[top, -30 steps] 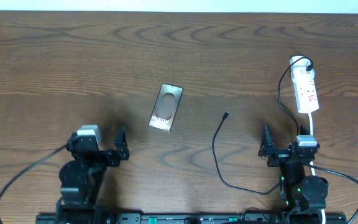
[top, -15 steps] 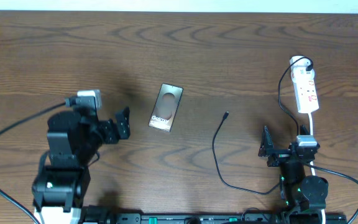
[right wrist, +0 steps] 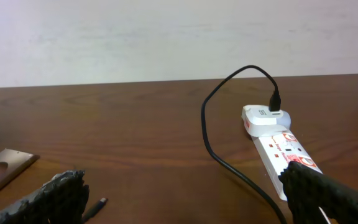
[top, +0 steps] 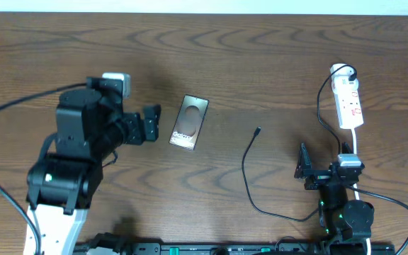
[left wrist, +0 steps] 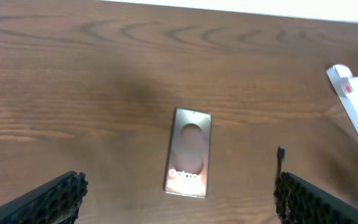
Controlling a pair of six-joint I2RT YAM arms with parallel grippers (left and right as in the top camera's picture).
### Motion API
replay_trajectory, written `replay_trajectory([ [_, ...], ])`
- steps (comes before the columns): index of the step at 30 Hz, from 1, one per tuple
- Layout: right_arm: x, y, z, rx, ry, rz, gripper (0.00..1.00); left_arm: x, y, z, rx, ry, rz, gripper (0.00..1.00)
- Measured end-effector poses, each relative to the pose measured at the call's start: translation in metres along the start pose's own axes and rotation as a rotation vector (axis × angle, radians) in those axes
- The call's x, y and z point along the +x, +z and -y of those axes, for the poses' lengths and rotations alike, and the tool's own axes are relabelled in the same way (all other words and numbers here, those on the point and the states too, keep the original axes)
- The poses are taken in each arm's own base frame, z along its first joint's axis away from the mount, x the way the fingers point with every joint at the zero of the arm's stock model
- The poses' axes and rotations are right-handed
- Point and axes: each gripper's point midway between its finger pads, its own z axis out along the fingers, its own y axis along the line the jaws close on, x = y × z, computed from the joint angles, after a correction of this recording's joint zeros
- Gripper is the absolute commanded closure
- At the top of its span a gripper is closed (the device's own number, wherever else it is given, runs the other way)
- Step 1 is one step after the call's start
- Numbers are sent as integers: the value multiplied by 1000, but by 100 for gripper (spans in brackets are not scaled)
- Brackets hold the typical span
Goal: Plug charger to phone and switch on socket
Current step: 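Move the left gripper forward over the silver phone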
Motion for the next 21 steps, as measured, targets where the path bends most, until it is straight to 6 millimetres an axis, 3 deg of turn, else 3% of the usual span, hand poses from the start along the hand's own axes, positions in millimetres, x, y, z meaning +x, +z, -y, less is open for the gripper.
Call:
replay_trajectory([
  [8, 0, 0, 0, 0, 0, 0, 1, -9, 23, 18, 32, 79, -102, 2],
  [14, 0, 0, 0, 0, 0, 0, 1, 9, 50, 30, 60, 129, -201, 2],
  [21, 0, 0, 0, 0, 0, 0, 1, 19, 66, 29, 58, 132, -256, 2],
])
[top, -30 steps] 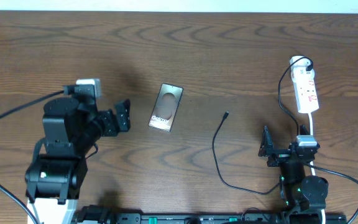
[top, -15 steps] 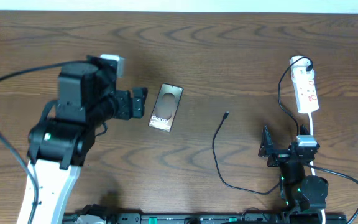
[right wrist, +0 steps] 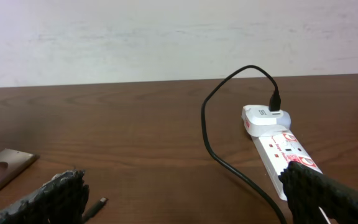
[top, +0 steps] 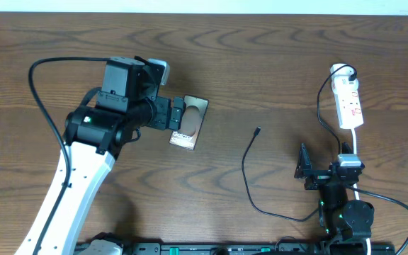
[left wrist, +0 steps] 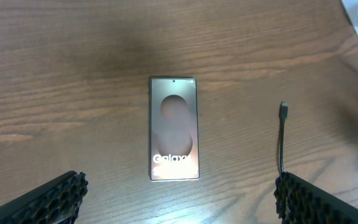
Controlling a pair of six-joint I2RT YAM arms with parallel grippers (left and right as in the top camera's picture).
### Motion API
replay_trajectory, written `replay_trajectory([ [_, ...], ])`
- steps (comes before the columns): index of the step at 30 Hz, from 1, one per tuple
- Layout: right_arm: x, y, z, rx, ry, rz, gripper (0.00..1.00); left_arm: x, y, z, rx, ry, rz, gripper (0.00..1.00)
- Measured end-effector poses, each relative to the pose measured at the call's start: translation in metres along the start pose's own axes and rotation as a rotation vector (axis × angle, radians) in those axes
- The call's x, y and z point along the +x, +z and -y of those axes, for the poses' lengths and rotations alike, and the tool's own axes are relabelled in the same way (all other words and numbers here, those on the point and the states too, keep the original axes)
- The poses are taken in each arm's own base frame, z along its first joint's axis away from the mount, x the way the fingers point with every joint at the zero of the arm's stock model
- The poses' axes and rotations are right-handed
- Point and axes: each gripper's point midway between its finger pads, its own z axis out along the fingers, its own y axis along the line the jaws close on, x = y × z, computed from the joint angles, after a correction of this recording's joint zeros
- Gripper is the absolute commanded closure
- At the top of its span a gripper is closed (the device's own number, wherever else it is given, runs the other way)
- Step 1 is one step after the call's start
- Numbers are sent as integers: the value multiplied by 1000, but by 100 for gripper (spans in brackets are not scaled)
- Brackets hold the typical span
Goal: Plug charger to phone and switch on socket
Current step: 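Move the left gripper forward over the silver phone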
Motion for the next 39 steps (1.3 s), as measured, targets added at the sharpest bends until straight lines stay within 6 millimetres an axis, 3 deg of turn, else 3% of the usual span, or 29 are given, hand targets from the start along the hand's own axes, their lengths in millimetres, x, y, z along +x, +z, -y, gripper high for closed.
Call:
replay_trajectory([
  [9, 0, 0, 0, 0, 0, 0, 1, 7, 20, -4, -4, -9, -60, 2],
  [17, 0, 0, 0, 0, 0, 0, 1, 15, 73, -9, -2, -1, -149, 2],
  [23, 0, 0, 0, 0, 0, 0, 1, 33, 111, -2, 6, 62, -234, 2],
  [39, 0, 0, 0, 0, 0, 0, 1, 49, 154, -14, -73, 137, -298, 2],
])
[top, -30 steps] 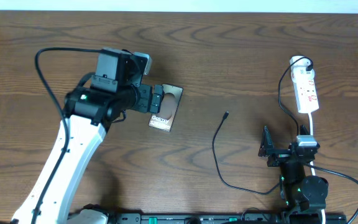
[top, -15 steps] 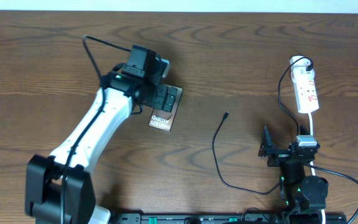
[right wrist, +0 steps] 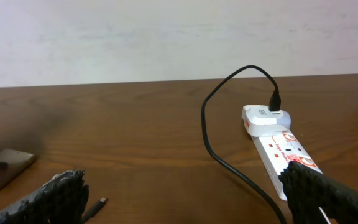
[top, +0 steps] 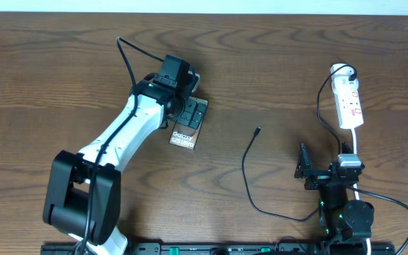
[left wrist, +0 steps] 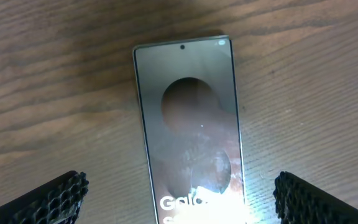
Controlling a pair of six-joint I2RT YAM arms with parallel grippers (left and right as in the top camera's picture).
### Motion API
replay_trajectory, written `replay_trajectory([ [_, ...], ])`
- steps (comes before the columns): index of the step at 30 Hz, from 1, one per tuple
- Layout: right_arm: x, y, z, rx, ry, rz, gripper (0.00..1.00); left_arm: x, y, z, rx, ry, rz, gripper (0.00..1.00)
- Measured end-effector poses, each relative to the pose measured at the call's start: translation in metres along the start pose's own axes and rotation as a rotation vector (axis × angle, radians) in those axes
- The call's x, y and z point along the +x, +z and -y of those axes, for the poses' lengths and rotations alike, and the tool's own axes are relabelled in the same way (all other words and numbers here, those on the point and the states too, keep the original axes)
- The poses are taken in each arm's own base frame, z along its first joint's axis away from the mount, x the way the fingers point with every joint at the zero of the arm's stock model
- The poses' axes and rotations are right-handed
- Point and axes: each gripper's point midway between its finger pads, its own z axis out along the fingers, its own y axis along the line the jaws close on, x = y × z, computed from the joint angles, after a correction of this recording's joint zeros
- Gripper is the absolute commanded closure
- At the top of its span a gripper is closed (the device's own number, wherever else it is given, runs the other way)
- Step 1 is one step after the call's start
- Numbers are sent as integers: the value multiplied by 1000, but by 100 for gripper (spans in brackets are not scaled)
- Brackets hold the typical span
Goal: Plug charger to phone and switch on socket
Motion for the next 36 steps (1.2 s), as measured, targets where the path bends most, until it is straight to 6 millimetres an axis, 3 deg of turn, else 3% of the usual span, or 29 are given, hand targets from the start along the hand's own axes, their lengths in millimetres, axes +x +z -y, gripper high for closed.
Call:
replay_trajectory([
  [10, 0, 0, 0, 0, 0, 0, 1, 7, 17, 1, 0, 4, -40, 2],
  [20, 0, 0, 0, 0, 0, 0, 1, 24, 53, 19, 17, 44, -124, 2],
  [36, 0, 0, 0, 0, 0, 0, 1, 21, 70, 17, -9, 55, -122, 2],
])
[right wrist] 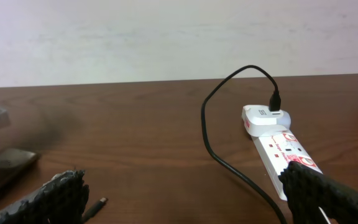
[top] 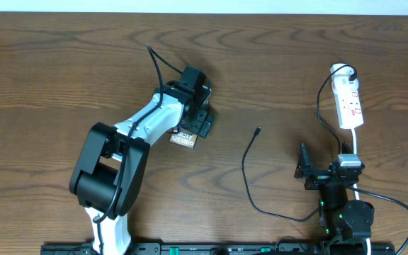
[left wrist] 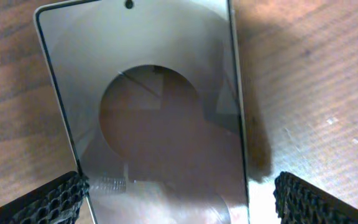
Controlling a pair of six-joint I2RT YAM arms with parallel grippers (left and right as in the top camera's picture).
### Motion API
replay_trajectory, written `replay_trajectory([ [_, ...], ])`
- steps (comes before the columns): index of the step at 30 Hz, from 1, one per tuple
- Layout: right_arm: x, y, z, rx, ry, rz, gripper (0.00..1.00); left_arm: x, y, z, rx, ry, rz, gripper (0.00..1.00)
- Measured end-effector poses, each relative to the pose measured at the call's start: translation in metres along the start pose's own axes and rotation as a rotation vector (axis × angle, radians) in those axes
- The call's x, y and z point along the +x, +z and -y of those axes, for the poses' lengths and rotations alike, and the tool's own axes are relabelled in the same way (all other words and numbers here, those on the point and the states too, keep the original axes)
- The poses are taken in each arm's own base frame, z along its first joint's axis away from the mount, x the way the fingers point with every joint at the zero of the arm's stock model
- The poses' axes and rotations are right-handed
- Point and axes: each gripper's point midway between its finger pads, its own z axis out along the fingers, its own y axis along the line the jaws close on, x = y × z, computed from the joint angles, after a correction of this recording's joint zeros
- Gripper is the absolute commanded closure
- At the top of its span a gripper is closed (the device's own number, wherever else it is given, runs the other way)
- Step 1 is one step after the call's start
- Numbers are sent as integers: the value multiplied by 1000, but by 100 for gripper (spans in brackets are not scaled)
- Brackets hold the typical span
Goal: Plug charger to phone and switch on socket
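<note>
The phone (left wrist: 148,124) lies face up on the wooden table, its glass filling the left wrist view. My left gripper (left wrist: 179,202) is open low over it, one pad on each side of its long edges, the left pad (left wrist: 55,198) close to the edge. From overhead the left gripper (top: 198,117) covers the phone's upper half. The black charger cable's free plug (top: 258,130) lies on the table to the right. The white power strip (top: 349,99) lies at the far right with the charger adapter (right wrist: 263,118) plugged in. My right gripper (right wrist: 185,202) is open and empty near the front.
The black cable (top: 246,177) curls from the plug toward the front and back up to the strip. The right arm's base (top: 342,212) sits at the front right. The left arm (top: 129,134) stretches across the table's middle left.
The left gripper has come lower and closer over the phone, which now fills its view with the pads on both sides. The right arm, cable and strip are unchanged.
The left gripper was open to the left of the phone, well back from it. It then stood closer above the phone, then over its upper half, and now straddles it low down. The phone, cable and right arm have stayed put.
</note>
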Motion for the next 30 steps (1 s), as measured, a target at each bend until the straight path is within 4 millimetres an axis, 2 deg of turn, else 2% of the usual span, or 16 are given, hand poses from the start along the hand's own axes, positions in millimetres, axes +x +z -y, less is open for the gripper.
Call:
replay_trajectory([
  [3, 0, 0, 0, 0, 0, 0, 1, 1, 5, -2, -11, 4, -9, 2],
  [30, 0, 0, 0, 0, 0, 0, 1, -2, 5, -3, -16, 7, 1, 2],
])
